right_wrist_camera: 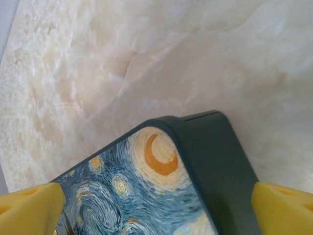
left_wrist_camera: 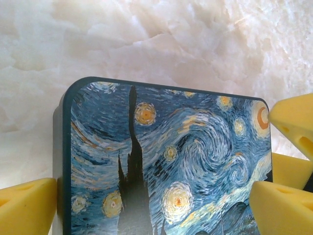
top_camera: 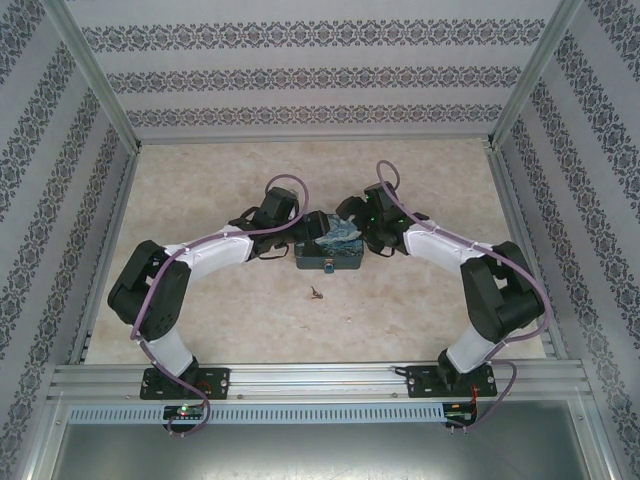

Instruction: Unlock a padlock with a key

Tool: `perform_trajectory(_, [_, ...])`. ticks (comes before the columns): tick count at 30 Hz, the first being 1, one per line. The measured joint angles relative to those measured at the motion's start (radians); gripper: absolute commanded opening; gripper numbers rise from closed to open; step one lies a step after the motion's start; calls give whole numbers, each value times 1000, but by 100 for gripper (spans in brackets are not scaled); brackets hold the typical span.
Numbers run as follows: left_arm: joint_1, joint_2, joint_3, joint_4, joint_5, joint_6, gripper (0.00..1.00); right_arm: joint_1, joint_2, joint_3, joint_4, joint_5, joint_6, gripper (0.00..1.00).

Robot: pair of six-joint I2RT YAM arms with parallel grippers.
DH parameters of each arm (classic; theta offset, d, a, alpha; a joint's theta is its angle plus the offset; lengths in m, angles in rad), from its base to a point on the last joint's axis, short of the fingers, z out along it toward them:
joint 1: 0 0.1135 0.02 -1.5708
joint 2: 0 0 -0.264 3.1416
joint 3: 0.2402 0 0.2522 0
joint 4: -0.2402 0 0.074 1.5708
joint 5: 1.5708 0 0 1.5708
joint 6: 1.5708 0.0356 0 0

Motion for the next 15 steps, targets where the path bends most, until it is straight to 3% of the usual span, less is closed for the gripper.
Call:
perform_trajectory(5, [47,-65,-46,3,0,1,99,-72,-83,-27,-36,4,-41,98])
perform_trajectory(10, [84,-185,-119,-1,-12,4,99,-143,-235,-176,-3,-5,-48,98])
perform_trajectory(15, [83,-293,-177,-20,-26,5,99,-125,-286,-185,-42,-11,-125,98])
